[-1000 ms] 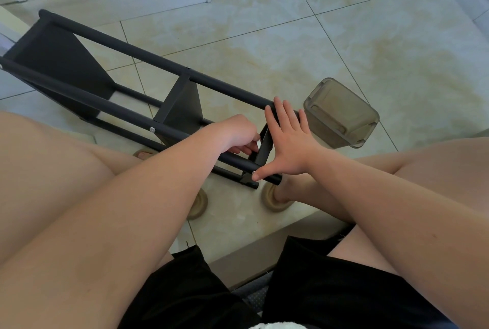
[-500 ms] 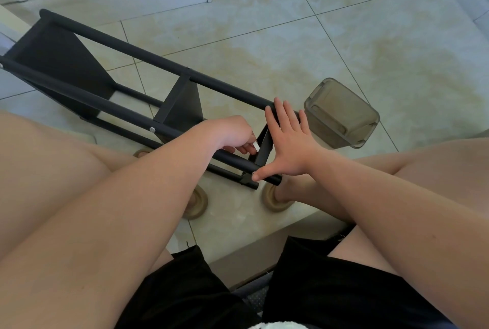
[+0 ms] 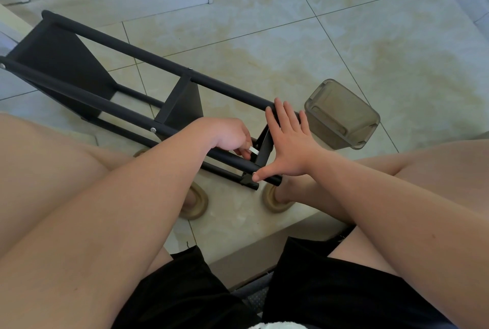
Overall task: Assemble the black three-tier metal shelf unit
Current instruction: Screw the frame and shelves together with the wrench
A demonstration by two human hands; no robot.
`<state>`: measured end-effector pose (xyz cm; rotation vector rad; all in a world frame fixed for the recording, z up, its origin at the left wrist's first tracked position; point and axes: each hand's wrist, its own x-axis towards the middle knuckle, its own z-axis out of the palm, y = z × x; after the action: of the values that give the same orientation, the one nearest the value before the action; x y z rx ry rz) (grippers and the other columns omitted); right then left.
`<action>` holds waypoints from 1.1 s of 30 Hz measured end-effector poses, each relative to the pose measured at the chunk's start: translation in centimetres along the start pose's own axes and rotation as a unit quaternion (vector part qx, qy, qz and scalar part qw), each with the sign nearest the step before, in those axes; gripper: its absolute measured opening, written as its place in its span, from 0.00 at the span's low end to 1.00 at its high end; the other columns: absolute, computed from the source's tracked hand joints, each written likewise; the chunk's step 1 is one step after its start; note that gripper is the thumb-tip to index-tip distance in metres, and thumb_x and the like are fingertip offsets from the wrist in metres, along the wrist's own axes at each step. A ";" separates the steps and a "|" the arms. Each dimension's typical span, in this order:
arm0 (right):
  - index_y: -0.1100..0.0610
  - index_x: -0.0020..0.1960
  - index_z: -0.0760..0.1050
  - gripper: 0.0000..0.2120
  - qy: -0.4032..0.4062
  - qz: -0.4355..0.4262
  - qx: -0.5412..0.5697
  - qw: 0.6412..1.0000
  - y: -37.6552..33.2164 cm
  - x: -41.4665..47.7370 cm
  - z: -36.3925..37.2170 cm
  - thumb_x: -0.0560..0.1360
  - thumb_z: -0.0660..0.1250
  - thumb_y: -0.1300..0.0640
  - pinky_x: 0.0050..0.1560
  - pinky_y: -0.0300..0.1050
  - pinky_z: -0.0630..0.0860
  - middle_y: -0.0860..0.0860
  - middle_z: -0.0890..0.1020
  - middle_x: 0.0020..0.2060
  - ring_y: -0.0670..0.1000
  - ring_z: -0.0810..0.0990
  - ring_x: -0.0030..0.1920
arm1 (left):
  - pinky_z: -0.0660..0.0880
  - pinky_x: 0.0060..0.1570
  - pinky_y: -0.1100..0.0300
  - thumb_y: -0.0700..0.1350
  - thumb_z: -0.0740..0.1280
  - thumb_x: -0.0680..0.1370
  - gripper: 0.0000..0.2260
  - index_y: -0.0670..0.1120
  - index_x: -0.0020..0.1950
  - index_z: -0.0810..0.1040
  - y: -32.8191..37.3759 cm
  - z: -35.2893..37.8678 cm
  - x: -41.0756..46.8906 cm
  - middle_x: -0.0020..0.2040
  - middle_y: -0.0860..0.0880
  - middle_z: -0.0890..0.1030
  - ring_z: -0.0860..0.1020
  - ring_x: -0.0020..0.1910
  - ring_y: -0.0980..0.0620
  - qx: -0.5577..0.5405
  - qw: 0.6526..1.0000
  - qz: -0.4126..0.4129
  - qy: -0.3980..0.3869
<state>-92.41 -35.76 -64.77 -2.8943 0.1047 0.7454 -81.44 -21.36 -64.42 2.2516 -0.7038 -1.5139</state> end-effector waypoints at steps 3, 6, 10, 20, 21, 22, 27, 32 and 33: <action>0.58 0.80 0.29 0.75 -0.001 0.000 -0.001 1.000 0.0 0.0 -0.1 0.56 0.65 0.17 0.75 0.61 0.29 0.57 0.28 0.78 0.58 0.26 0.77 | 0.72 0.58 0.55 0.44 0.63 0.83 0.09 0.51 0.45 0.79 -0.3 0.0 0.2 0.49 0.53 0.86 0.80 0.56 0.52 0.033 0.999 0.002 -0.003; 0.58 0.80 0.29 0.75 -0.002 0.000 -0.001 1.000 0.1 0.0 -0.1 0.56 0.65 0.17 0.75 0.61 0.29 0.57 0.27 0.78 0.57 0.26 0.77 | 0.71 0.65 0.51 0.44 0.63 0.82 0.08 0.52 0.45 0.79 -0.4 0.0 0.5 0.54 0.52 0.85 0.79 0.58 0.50 0.068 0.998 0.004 -0.004; 0.58 0.80 0.29 0.75 0.000 -0.001 -0.001 1.000 0.1 0.0 -0.1 0.56 0.66 0.17 0.75 0.61 0.28 0.57 0.28 0.78 0.57 0.26 0.77 | 0.70 0.57 0.56 0.44 0.62 0.83 0.07 0.52 0.47 0.78 -0.4 0.0 0.5 0.51 0.54 0.81 0.77 0.51 0.52 0.104 0.994 0.010 -0.007; 0.58 0.80 0.30 0.75 0.002 0.002 -0.001 1.000 0.1 0.1 0.0 0.55 0.66 0.17 0.75 0.60 0.29 0.57 0.28 0.78 0.57 0.26 0.77 | 0.68 0.50 0.58 0.46 0.65 0.81 0.03 0.51 0.51 0.79 0.1 -0.6 -0.2 0.44 0.57 0.77 0.75 0.48 0.51 0.173 0.985 0.015 -0.012; 0.58 0.80 0.30 0.75 0.001 0.002 0.000 1.000 0.1 0.1 -0.1 0.55 0.66 0.17 0.75 0.60 0.29 0.57 0.28 0.78 0.57 0.26 0.78 | 0.69 0.49 0.58 0.46 0.66 0.81 0.04 0.51 0.49 0.80 0.0 -0.7 -0.2 0.43 0.57 0.79 0.77 0.46 0.52 0.161 0.987 0.014 0.001; 0.58 0.80 0.30 0.75 0.000 0.002 -0.001 1.000 0.1 0.1 0.0 0.55 0.66 0.17 0.75 0.61 0.29 0.57 0.28 0.78 0.57 0.26 0.78 | 0.70 0.47 0.59 0.45 0.66 0.80 0.04 0.51 0.48 0.81 -0.2 -0.9 -0.2 0.42 0.56 0.81 0.78 0.45 0.53 0.146 0.989 0.013 0.015; 0.58 0.80 0.30 0.75 0.000 0.003 -0.002 1.000 0.1 0.1 0.0 0.55 0.66 0.17 0.75 0.60 0.28 0.57 0.28 0.78 0.57 0.26 0.77 | 0.67 0.36 0.62 0.41 0.68 0.77 0.06 0.49 0.44 0.84 0.2 -1.0 -0.3 0.41 0.55 0.84 0.77 0.39 0.56 0.114 0.992 0.018 0.058; 0.58 0.80 0.30 0.75 0.003 0.000 -0.003 1.000 0.1 0.2 0.0 0.55 0.65 0.17 0.74 0.60 0.28 0.57 0.28 0.78 0.58 0.26 0.78 | 0.78 0.54 0.55 0.45 0.68 0.78 0.05 0.52 0.45 0.83 0.2 -0.2 0.3 0.49 0.52 0.84 0.81 0.51 0.53 -0.028 0.998 0.016 0.062; 0.58 0.80 0.30 0.75 0.005 -0.001 -0.002 1.000 0.1 0.2 0.0 0.55 0.65 0.17 0.74 0.60 0.28 0.58 0.28 0.78 0.58 0.27 0.78 | 0.79 0.55 0.54 0.46 0.68 0.78 0.05 0.49 0.48 0.83 0.1 0.1 0.6 0.49 0.50 0.84 0.81 0.52 0.53 -0.074 0.995 0.012 0.067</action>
<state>-92.29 -35.88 -64.88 -2.9024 0.1026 0.7332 -81.41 -21.83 -64.86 2.2010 -0.5591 -1.3416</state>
